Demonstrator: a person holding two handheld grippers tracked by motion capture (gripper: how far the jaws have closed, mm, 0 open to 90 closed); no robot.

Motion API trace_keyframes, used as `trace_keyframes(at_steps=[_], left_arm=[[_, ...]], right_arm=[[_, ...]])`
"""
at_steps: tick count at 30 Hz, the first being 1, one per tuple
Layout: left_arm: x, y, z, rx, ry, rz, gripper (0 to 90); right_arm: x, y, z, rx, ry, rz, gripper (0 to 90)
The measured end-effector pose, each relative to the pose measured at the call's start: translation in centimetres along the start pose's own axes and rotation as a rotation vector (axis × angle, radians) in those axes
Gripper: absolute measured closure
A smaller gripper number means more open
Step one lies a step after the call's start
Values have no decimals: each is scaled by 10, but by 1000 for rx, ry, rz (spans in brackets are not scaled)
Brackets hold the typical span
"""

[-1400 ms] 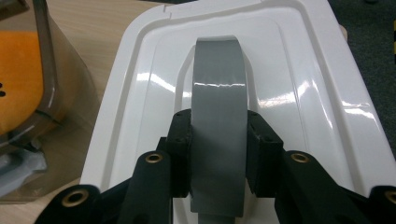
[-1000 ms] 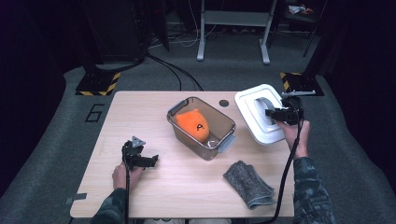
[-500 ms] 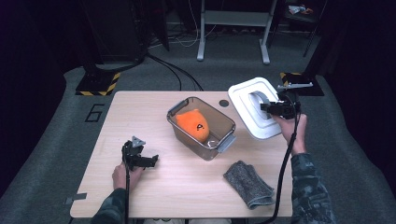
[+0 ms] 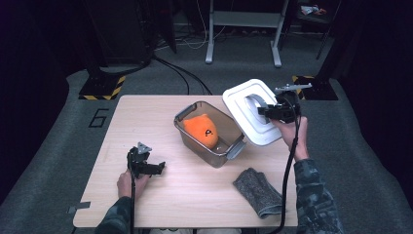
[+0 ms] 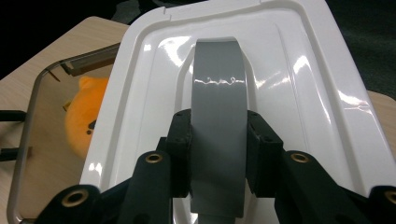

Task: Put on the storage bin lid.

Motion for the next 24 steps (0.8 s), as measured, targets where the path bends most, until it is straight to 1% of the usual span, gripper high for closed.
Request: trace_keyframes(at_steps=[4, 6, 7, 8, 9, 11, 20, 21, 22, 24], left_arm=[[0, 0, 0, 1, 0, -3, 7], [0, 0, 0, 0, -3, 1, 6], [-1, -1, -1, -2, -10, 12, 6], [-1, 0, -1, -1, -9, 9, 6], [-1, -1, -1, -2, -11, 13, 7], [-1, 0, -1, -1, -10, 9, 6], [-1, 0, -1, -1, -9, 8, 6], [-1, 0, -1, -1, -9, 8, 6], [-1, 0, -1, -1, -9, 9, 6], [-1, -1, -1, -2, -10, 12, 6]], right_arm=[[2, -15, 7, 26, -12, -30, 666], [2, -23, 9, 39, -20, -33, 666], [2, -26, 11, 45, -19, -43, 666], [2, -31, 12, 53, -25, -43, 666], [3, -34, 14, 58, -29, -49, 666], [3, -41, 17, 70, -34, -65, 666], [3, -63, 29, 108, -53, -87, 666], [3, -64, 31, 113, -53, -101, 666], [3, -67, 32, 118, -58, -97, 666], [3, -72, 36, 126, -64, -111, 666]])
Point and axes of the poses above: each handheld gripper's, and its own axes: z roughly forward along the jaws, x roughly out of its top, y roughly to its right, the point moved 8 cm from there along z, roughly forward along the jaws, and after that the axes turned 3 degrees about z, right-handed, at the moved point
